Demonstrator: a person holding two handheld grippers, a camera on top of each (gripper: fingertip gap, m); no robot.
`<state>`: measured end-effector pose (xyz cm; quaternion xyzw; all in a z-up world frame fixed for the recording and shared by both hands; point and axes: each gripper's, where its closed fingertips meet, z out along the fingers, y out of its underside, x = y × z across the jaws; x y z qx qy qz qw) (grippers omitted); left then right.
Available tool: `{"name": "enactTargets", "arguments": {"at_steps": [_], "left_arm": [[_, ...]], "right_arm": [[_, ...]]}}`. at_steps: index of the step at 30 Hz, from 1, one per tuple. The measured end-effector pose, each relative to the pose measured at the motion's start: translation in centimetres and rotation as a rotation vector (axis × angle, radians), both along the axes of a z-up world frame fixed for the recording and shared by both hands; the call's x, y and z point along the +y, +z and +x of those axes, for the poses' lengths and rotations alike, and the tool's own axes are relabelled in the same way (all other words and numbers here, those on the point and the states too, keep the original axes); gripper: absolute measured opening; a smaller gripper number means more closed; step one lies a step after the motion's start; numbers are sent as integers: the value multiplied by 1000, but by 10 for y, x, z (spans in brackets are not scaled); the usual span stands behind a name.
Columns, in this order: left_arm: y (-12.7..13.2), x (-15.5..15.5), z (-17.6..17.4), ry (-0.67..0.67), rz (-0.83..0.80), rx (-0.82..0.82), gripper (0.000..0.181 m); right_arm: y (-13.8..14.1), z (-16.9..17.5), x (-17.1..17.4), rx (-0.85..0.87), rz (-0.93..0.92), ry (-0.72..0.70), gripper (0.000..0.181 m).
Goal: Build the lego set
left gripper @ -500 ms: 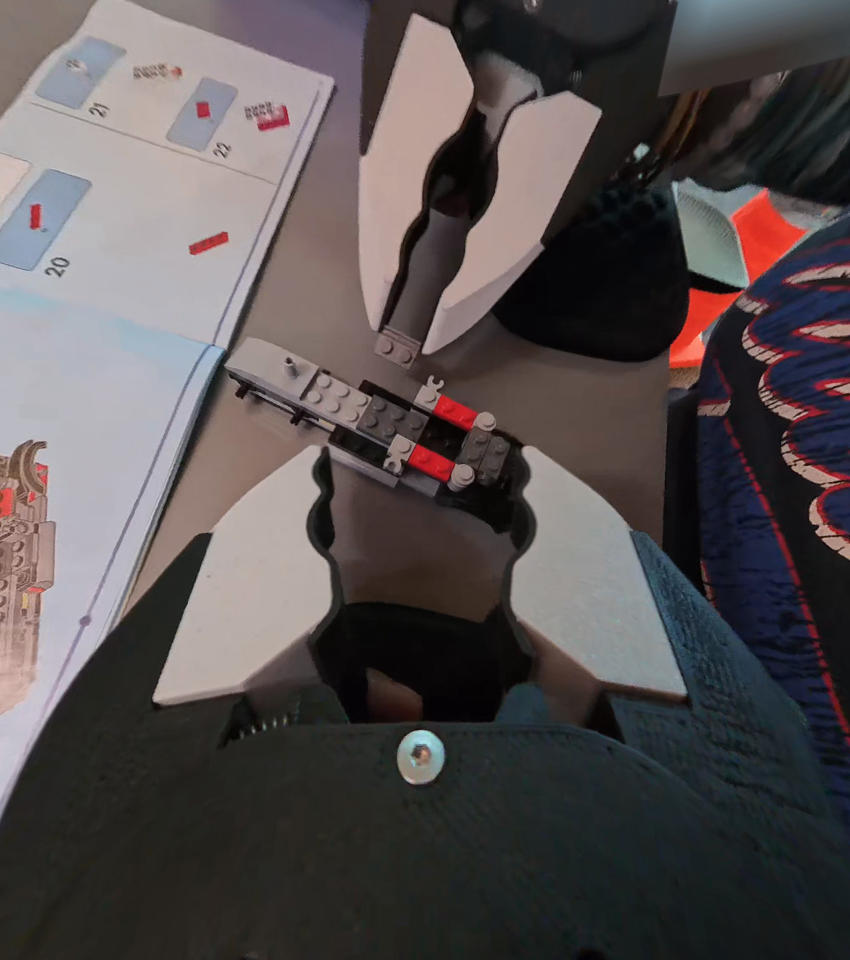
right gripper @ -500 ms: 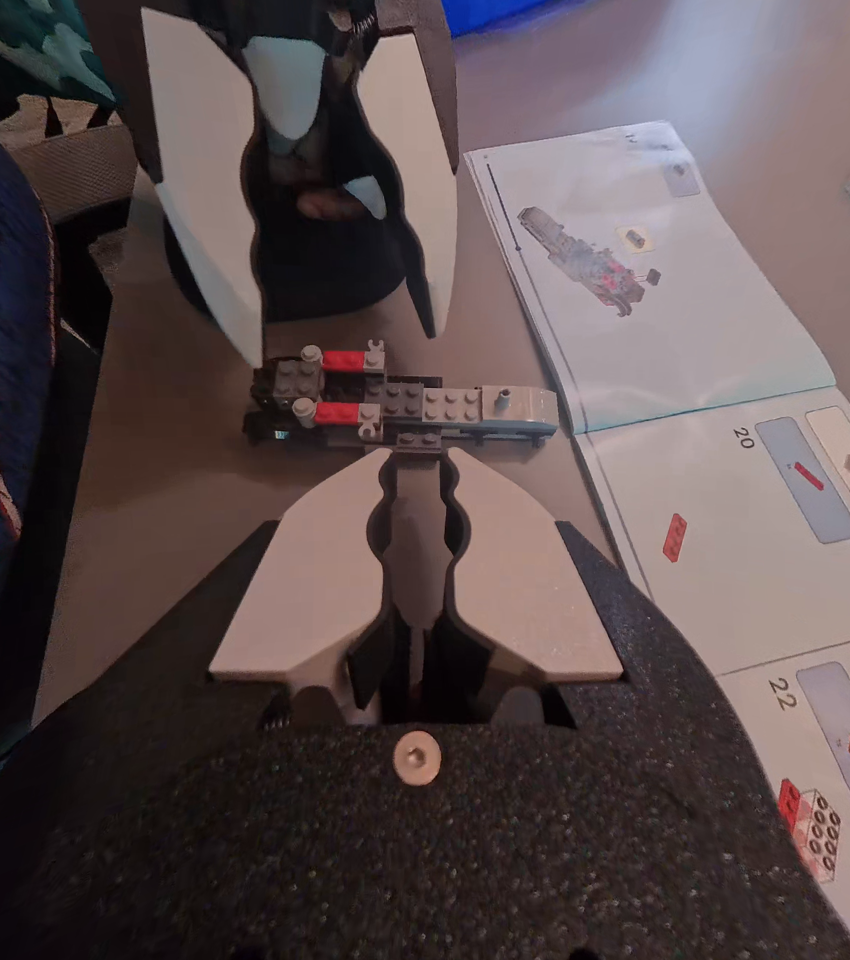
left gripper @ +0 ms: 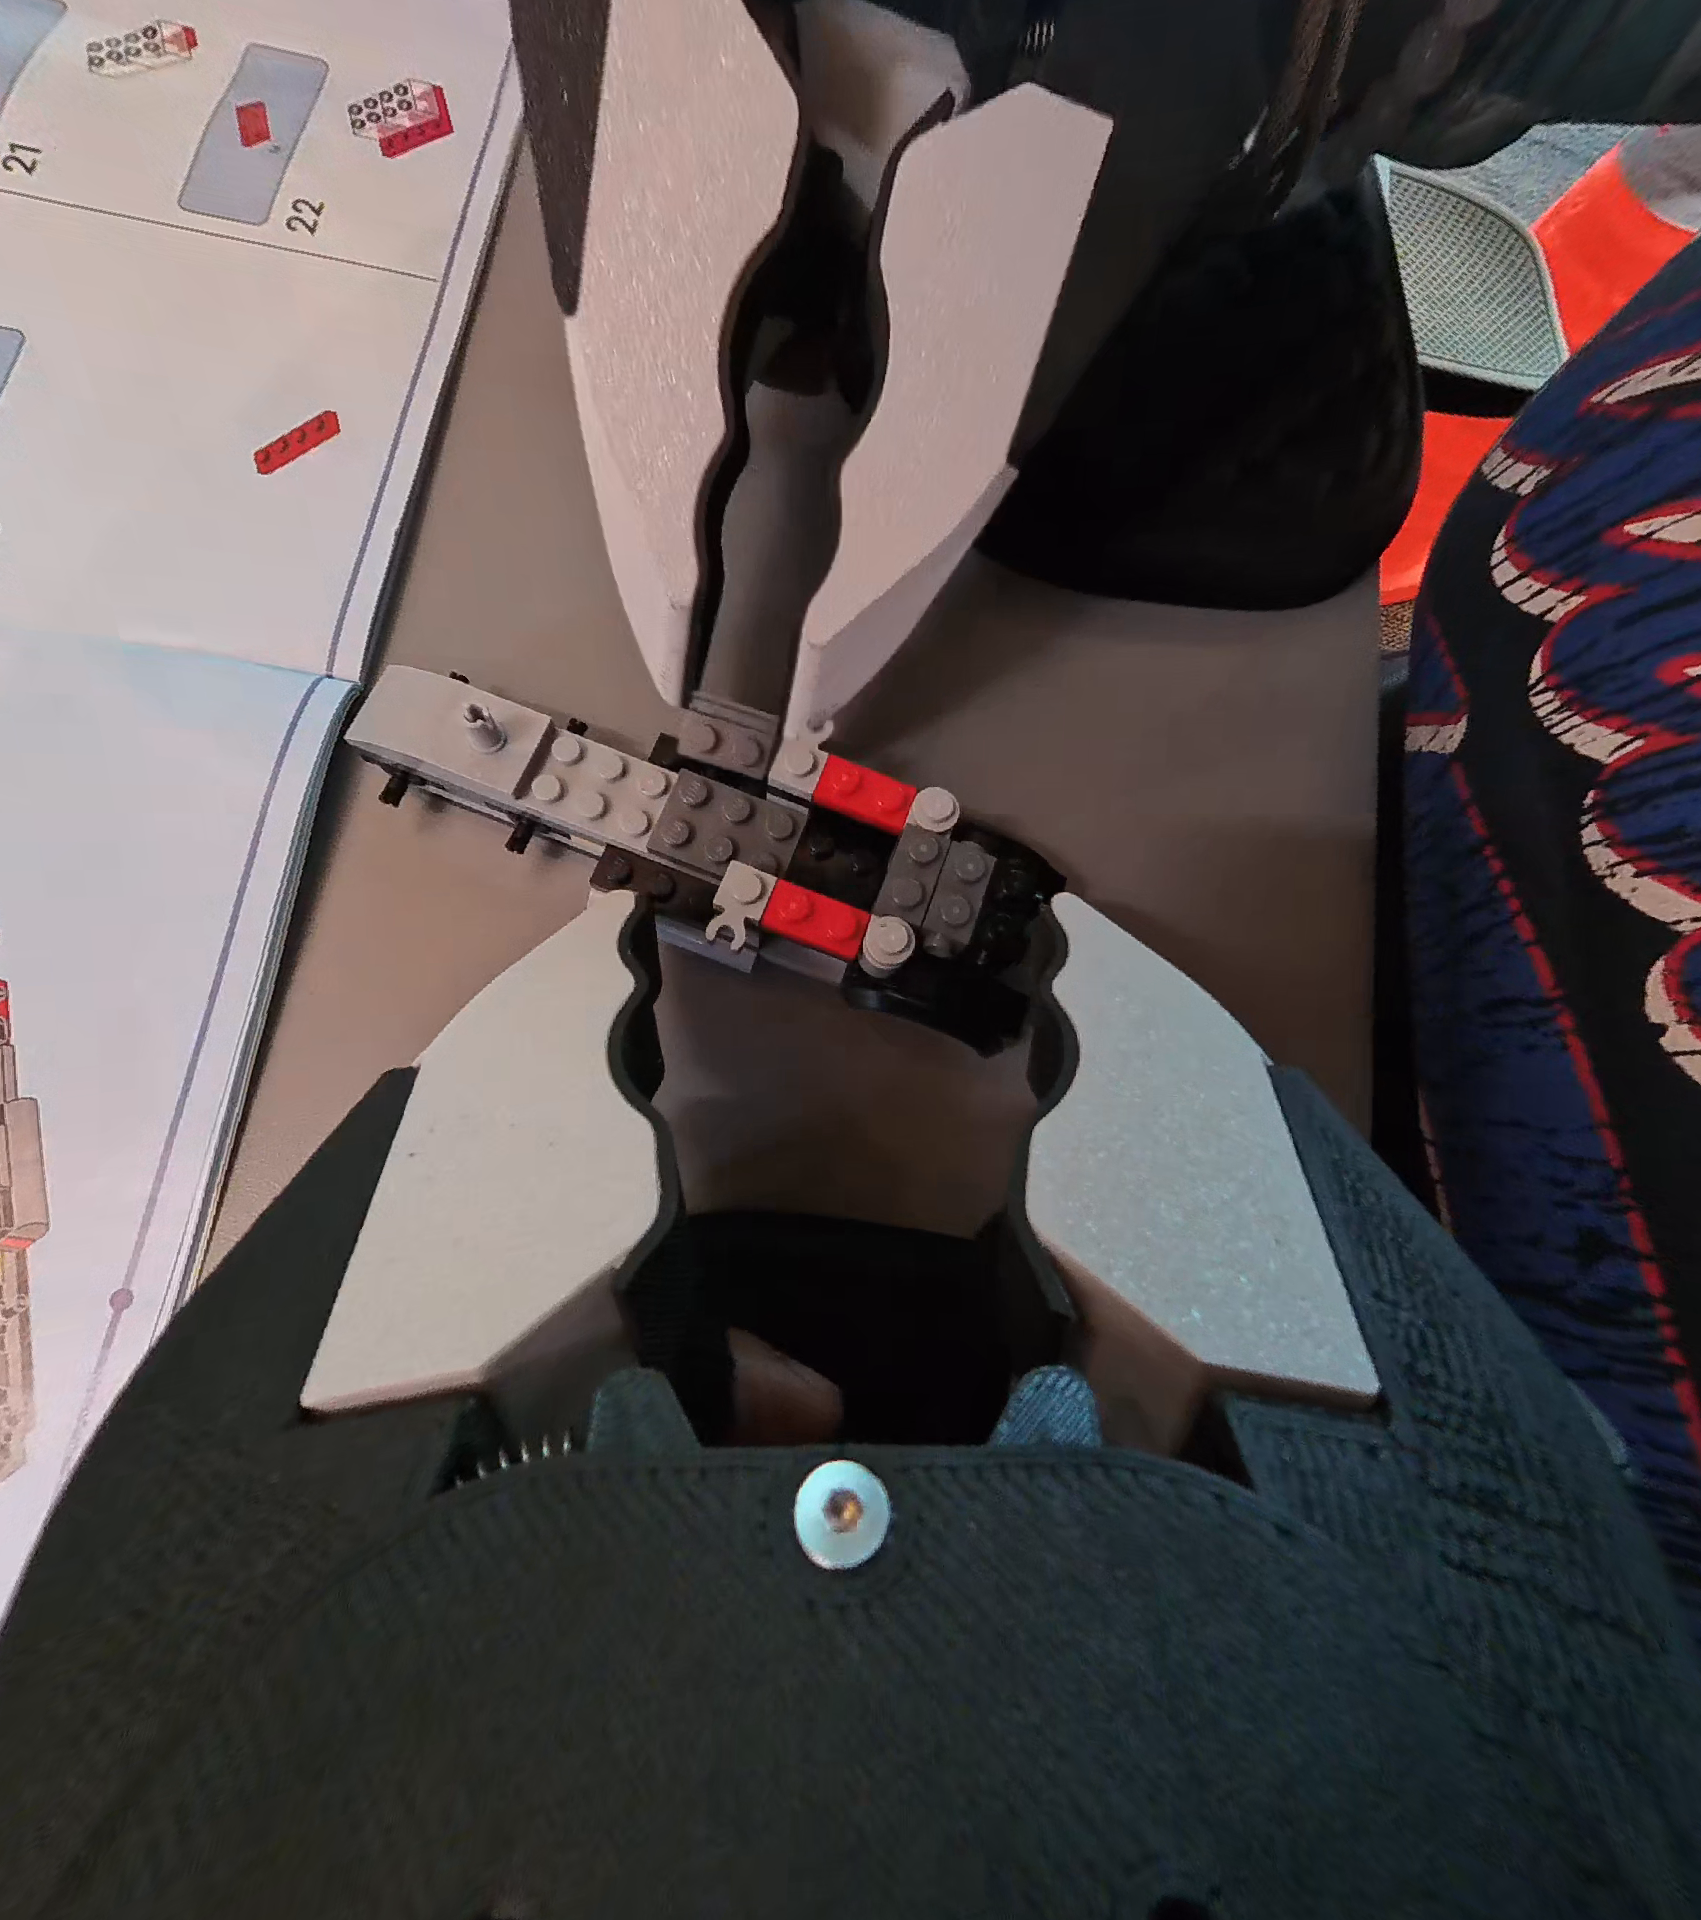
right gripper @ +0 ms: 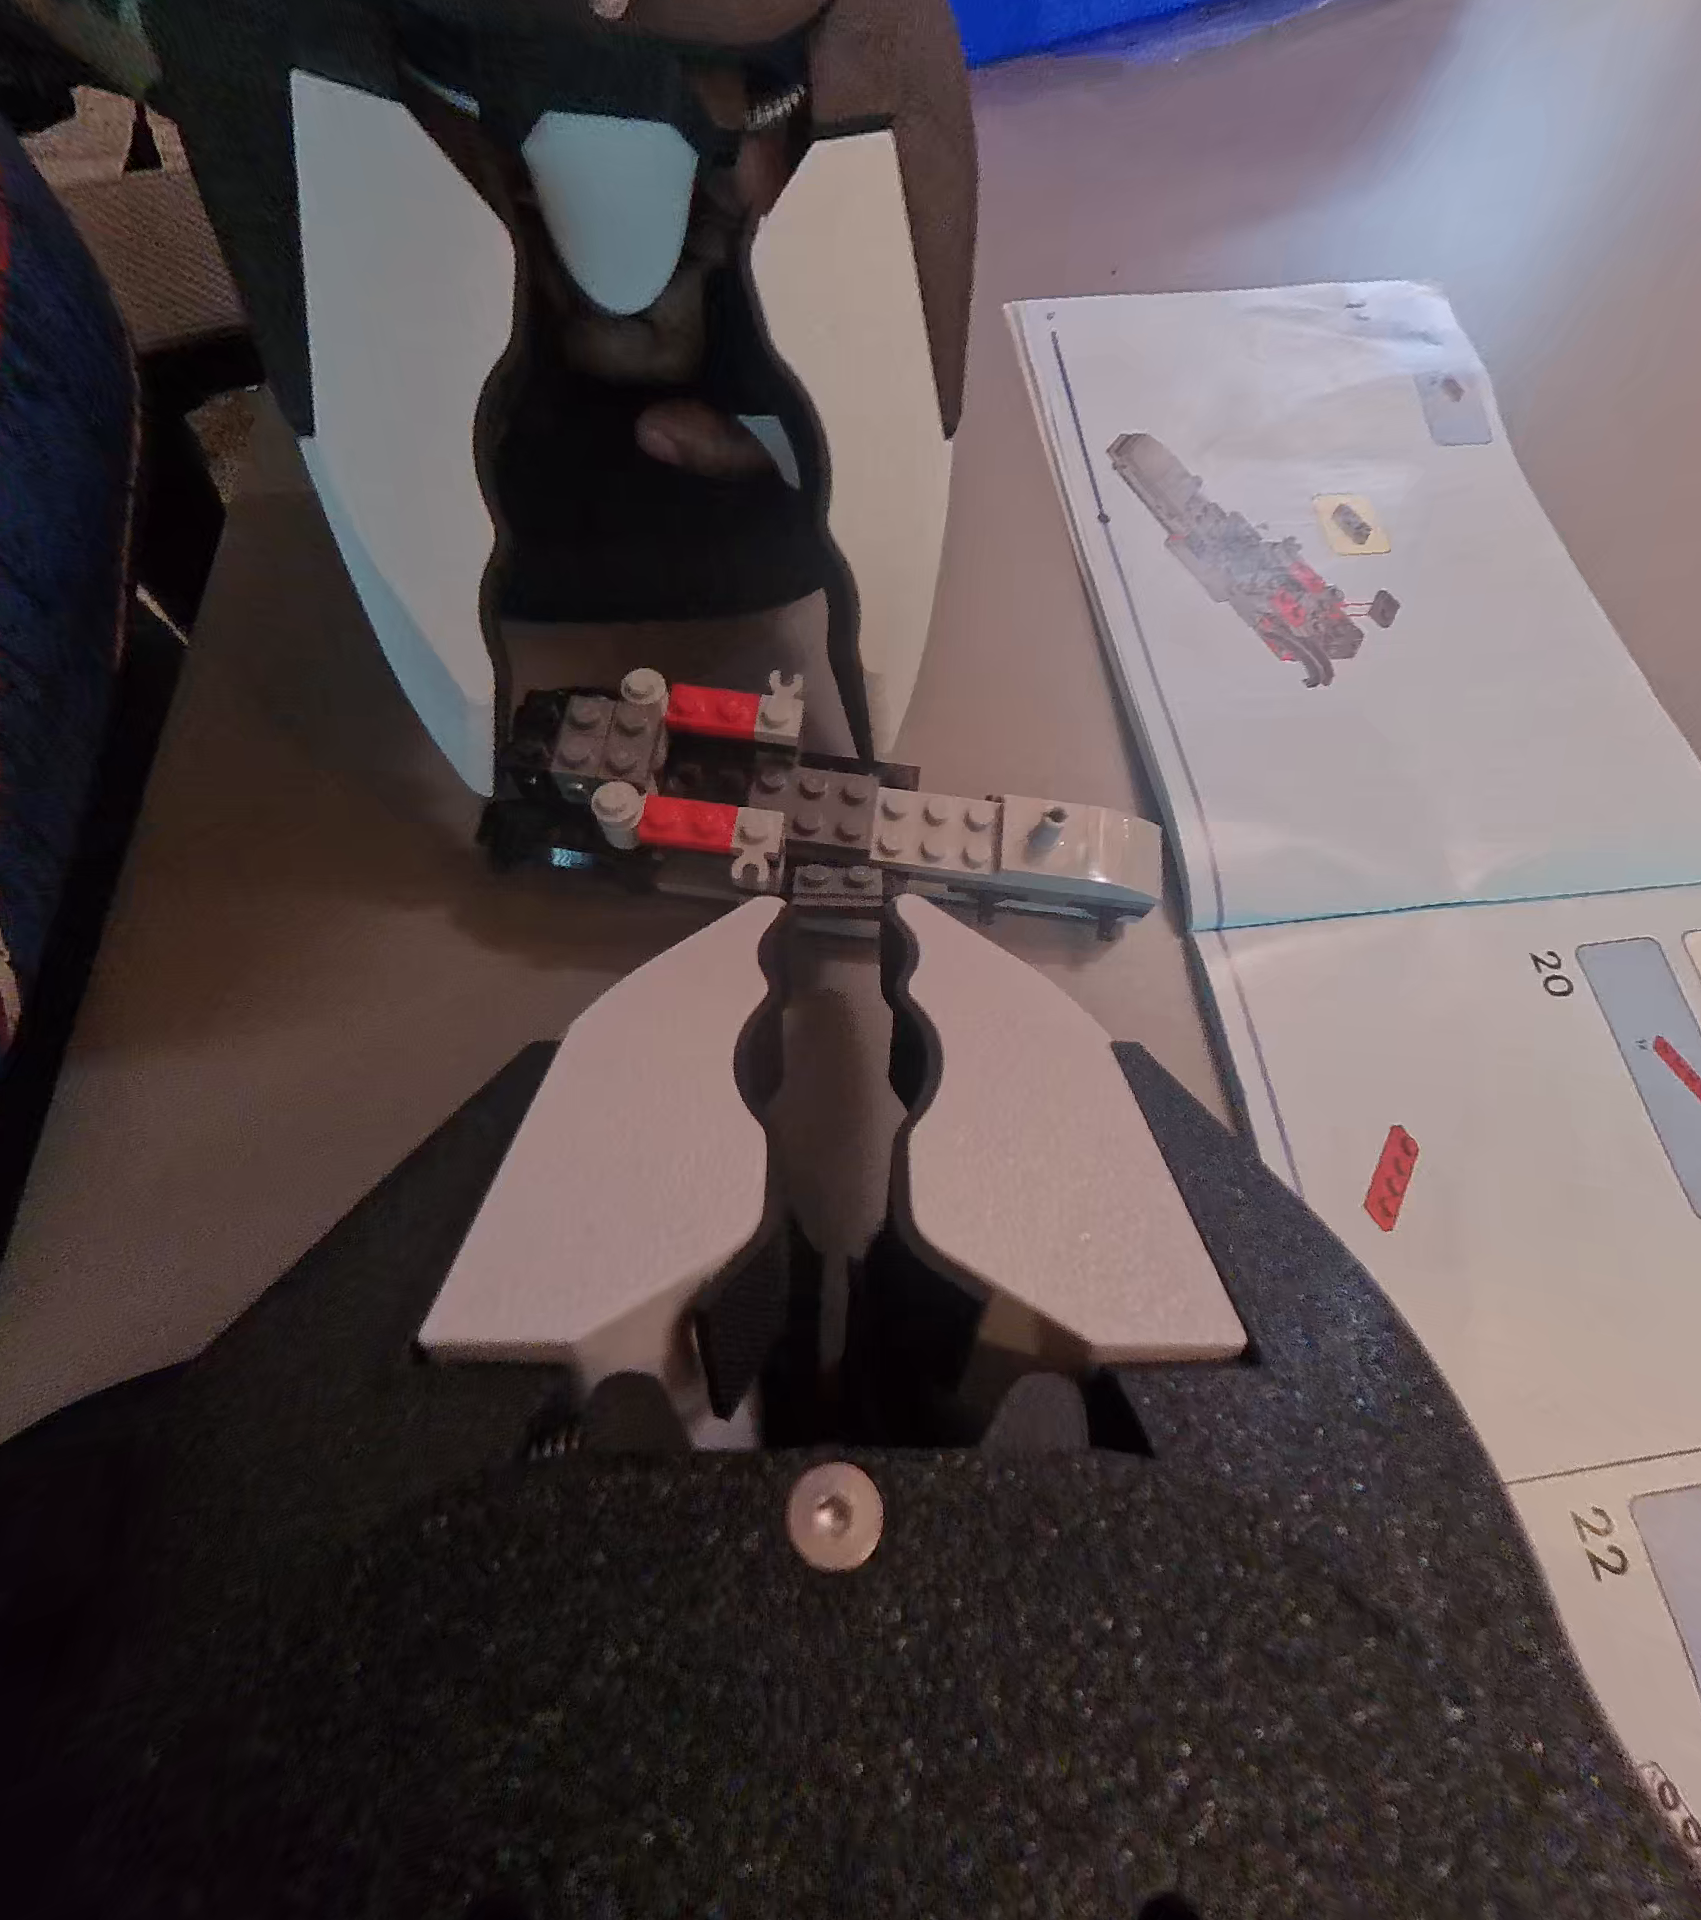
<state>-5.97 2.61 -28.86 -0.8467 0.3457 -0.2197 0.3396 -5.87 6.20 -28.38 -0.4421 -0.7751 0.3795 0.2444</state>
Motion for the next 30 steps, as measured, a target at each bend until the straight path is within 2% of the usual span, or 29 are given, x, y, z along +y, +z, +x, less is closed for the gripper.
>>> {"name": "enactTargets", "arguments": {"at_steps": [30], "left_arm": [[0,0,0,-4,-10,-17,67]], "right_arm": [[-6,2,-1,-77,44,6,15]]}}
